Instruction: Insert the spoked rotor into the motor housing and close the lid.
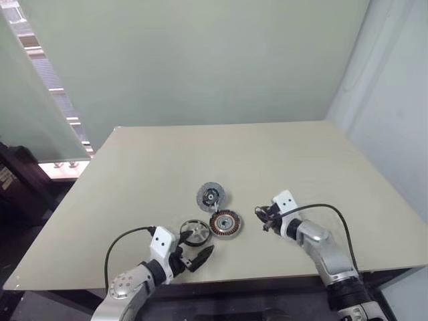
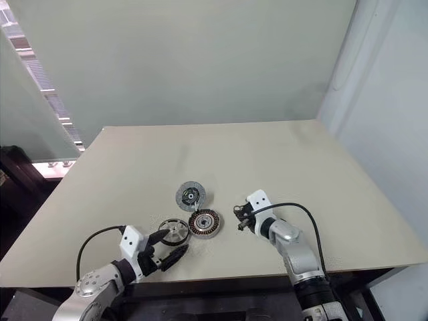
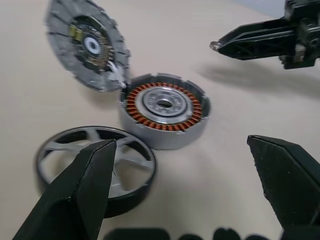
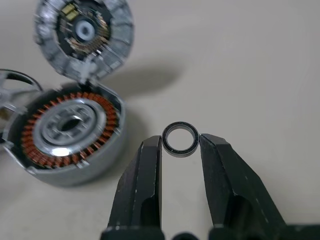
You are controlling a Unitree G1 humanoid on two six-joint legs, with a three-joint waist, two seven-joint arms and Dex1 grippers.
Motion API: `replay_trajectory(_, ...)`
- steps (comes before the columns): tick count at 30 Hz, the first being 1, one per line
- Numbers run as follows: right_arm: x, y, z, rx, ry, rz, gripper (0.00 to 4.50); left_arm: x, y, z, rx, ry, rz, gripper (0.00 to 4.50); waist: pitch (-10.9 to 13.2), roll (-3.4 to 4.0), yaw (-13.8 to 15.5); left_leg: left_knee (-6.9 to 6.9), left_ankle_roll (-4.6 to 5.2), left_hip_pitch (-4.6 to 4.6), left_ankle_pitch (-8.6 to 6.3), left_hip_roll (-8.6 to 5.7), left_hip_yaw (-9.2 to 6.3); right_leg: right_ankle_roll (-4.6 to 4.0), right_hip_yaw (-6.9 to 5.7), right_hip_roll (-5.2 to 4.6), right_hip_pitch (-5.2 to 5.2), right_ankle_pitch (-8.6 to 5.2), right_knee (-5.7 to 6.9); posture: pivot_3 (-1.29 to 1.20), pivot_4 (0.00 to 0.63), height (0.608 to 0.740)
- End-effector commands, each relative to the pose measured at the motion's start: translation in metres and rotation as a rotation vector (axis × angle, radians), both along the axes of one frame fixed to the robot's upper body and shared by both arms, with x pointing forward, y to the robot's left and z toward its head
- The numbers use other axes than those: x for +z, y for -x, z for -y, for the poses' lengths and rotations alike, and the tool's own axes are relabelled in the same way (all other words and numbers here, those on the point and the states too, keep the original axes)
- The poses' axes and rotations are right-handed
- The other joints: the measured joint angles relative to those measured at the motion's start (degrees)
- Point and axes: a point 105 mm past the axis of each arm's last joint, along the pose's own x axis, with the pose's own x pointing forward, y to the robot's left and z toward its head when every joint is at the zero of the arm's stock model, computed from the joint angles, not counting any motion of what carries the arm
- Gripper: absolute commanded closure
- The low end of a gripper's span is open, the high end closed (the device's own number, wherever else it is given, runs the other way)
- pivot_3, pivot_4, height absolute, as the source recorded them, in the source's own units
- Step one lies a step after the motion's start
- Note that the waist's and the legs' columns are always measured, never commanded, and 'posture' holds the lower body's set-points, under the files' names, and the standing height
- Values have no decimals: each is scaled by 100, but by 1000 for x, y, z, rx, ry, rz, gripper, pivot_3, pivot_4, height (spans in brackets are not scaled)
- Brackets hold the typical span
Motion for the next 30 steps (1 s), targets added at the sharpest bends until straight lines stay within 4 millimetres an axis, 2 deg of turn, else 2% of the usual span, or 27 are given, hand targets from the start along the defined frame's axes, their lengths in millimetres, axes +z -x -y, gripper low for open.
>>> replay_trajectory(1,23,-1,-24,84,-10,41,3696,14,-7,-7,20,-9,68,0,0,0,0,0,0,0,0,0,0,2,0,0,-1,1,0,0,0,740)
replay_trajectory(8,28,2,-53,160,-4,11,3696,15,-6,-16,45,-23,72,0,0,0,-1,-3,0,-1,0,0,-2,4,-1,0,-2,3,0,0,0,740)
replay_trajectory(16,21,2,-74,180,-5,-31,3696,16,-6,-25,69,-35,74,0,0,1,0,-6,-1,-2,-1,-1,-3,5,-1,-1,-5,4,0,0,0,740)
replay_trajectory(30,3,6,-86,206,12,-72,3696,19,-3,-24,74,-33,73,0,0,1,-2,-17,-2,-2,-1,-1,-2,5,-1,-1,-11,4,0,0,0,740)
